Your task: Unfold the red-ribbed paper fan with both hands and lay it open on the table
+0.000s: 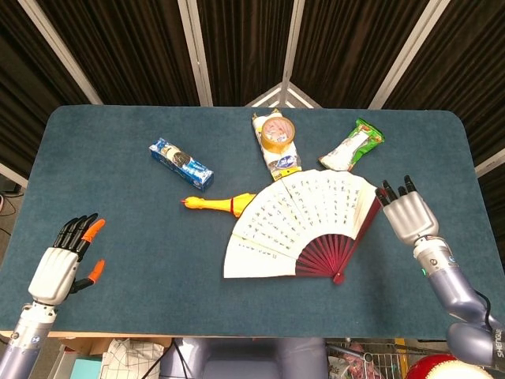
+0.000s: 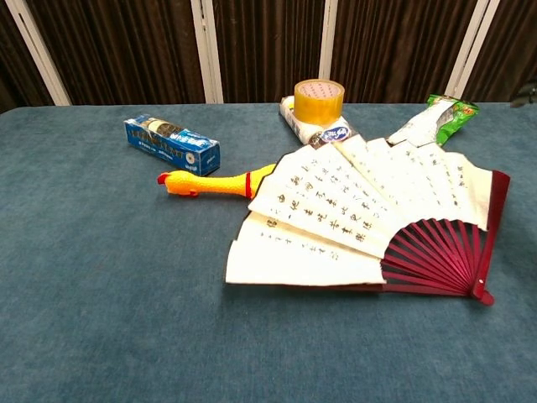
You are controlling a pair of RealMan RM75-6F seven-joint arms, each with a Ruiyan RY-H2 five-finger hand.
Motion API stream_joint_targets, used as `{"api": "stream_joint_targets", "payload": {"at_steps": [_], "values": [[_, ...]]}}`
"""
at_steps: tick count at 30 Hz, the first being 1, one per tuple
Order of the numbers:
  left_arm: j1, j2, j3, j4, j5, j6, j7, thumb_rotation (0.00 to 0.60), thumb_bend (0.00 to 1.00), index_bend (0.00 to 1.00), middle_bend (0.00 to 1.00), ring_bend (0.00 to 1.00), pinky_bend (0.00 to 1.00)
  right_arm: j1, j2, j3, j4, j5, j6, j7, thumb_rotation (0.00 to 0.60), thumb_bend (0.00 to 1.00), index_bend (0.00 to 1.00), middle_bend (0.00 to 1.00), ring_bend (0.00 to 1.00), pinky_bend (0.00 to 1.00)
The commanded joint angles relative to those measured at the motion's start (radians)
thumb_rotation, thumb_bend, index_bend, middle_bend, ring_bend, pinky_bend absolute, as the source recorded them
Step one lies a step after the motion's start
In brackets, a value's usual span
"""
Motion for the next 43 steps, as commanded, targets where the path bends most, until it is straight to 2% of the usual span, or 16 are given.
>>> {"api": "stream_joint_targets", "payload": {"at_steps": [1,2,5,7,9,11,13,17,20,22,28,33,43], "values": [[0.002,-0.001,-0.004,0.003,-0.002,0.002,-0.001,0.6,0.57,0.09,0.0,0.0,0.03,0.113,-0.003,-0.043,-0.096,0.223,0.005,-0.191,0.6,0.39,0.0,0.05,0.23,0.09],[0.003,-0.001,-0.005,0.004,-0.002,0.003,-0.001,0.6,0.57,0.09,0.0,0.0,0.03,0.116,-0.006,-0.035,-0.104,0.235,0.008,-0.176,0.6,0.39,0.0,0.05,0.23,0.09],[0.012,0.001,-0.01,0.009,-0.005,0.014,-0.004,0.6,0.57,0.09,0.0,0.0,0.03,0.069,-0.006,0.06,-0.143,0.203,-0.019,0.085,0.6,0.39,0.0,0.05,0.23,0.09],[0.02,0.007,-0.014,0.004,-0.014,0.022,0.006,0.6,0.57,0.1,0.0,0.0,0.03,-0.008,-0.004,0.118,-0.161,0.09,-0.012,0.302,0.6,0.39,0.0,0.05,0.23,0.1],[0.032,0.02,-0.016,-0.009,-0.023,0.03,0.03,0.6,0.56,0.1,0.0,0.0,0.03,-0.093,-0.009,0.145,-0.163,-0.066,0.033,0.482,0.6,0.39,0.0,0.05,0.23,0.11],[0.046,0.037,-0.015,-0.036,-0.032,0.039,0.059,0.6,0.56,0.1,0.0,0.0,0.03,-0.192,-0.036,0.144,-0.147,-0.247,0.144,0.642,0.6,0.39,0.0,0.05,0.23,0.11],[0.065,0.059,-0.013,-0.076,-0.045,0.05,0.1,0.6,0.56,0.1,0.0,0.0,0.03,-0.292,-0.074,0.114,-0.104,-0.412,0.284,0.768,0.6,0.39,0.0,0.05,0.23,0.11],[0.096,0.099,-0.006,-0.162,-0.065,0.065,0.185,0.6,0.55,0.1,0.0,0.0,0.03,-0.431,-0.132,0.055,-0.003,-0.587,0.479,0.926,0.6,0.39,0.0,0.05,0.23,0.11],[0.116,0.129,0.001,-0.219,-0.086,0.062,0.243,0.6,0.54,0.1,0.0,0.0,0.03,-0.53,-0.146,-0.002,0.071,-0.658,0.592,0.983,0.6,0.39,0.0,0.05,0.23,0.11],[0.122,0.144,0.002,-0.252,-0.107,0.05,0.277,0.6,0.54,0.1,0.0,0.0,0.03,-0.573,-0.154,-0.021,0.11,-0.687,0.64,0.999,0.6,0.39,0.0,0.05,0.23,0.11],[0.126,0.16,-0.007,-0.289,-0.147,0.022,0.328,0.6,0.54,0.1,0.0,0.0,0.03,-0.652,-0.171,-0.023,0.174,-0.7,0.732,1.007,0.6,0.39,0.0,0.05,0.23,0.11],[0.129,0.158,-0.023,-0.279,-0.149,0.026,0.32,0.6,0.54,0.1,0.0,0.0,0.03,-0.681,-0.16,-0.004,0.206,-0.698,0.759,0.982,0.6,0.39,0.0,0.05,0.23,0.11],[0.119,0.146,-0.028,-0.22,-0.097,0.019,0.244,0.6,0.54,0.1,0.0,0.0,0.03,-0.7,-0.118,-0.008,0.19,-0.708,0.711,0.91,0.6,0.39,0.01,0.05,0.23,0.11]]}}
